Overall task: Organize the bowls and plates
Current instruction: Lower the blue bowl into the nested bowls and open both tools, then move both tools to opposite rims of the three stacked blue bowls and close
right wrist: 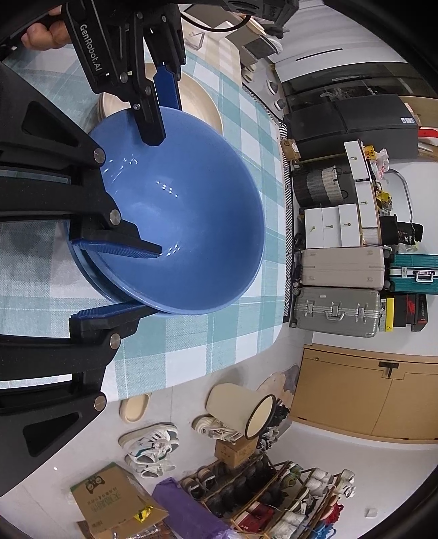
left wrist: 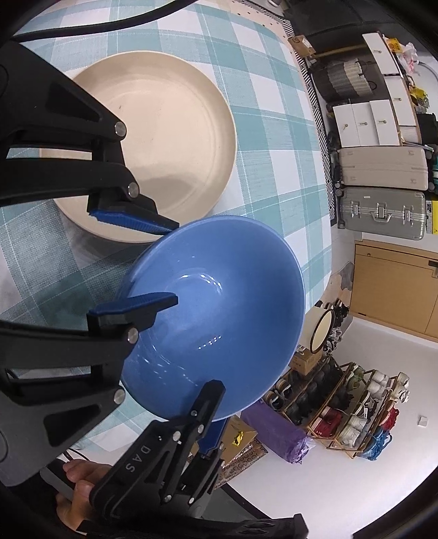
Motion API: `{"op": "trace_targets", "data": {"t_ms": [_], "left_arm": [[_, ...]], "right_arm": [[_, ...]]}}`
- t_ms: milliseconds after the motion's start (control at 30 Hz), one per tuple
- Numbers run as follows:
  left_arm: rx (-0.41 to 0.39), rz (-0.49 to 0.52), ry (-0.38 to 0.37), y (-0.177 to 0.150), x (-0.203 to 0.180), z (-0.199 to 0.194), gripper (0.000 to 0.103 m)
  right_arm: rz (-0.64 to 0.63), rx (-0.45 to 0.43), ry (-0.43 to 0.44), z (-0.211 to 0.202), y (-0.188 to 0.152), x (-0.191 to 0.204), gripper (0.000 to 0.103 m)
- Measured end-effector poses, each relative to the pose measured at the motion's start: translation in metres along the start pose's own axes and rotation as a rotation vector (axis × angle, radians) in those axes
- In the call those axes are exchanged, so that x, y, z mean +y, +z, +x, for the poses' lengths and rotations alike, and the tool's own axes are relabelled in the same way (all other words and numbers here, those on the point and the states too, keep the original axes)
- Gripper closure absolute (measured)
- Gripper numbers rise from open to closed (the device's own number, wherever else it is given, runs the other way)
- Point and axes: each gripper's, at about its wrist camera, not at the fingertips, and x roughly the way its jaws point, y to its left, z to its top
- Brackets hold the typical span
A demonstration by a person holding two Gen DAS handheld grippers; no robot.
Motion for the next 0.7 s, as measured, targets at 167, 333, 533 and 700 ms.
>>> {"op": "trace_targets", "data": {"t_ms": [167, 333, 533, 700], "left_arm": [[0.005, 0.003, -0.009, 0.0, 0.001, 0.005, 0.067], [0.018, -0.007, -0.026, 0.001, 0.004, 0.008, 0.059], [0.029, -0.022, -0.01, 0.004, 0.01, 0.01, 0.04], [0.005, -0.059, -0.02, 0.009, 0.022, 0.008, 0.021]], "right_arm": [[0.007, 0.002, -0.009, 0.001, 0.0, -0.005, 0.078], [0.012, 0.014, -0.011, 0.001, 0.0, -0.007, 0.073], [0.05, -0.026, 0.0, -0.009, 0.002, -0.022, 0.047], [0.091, -0.035, -0.004, -0.012, 0.004, -0.035, 0.018]]}}
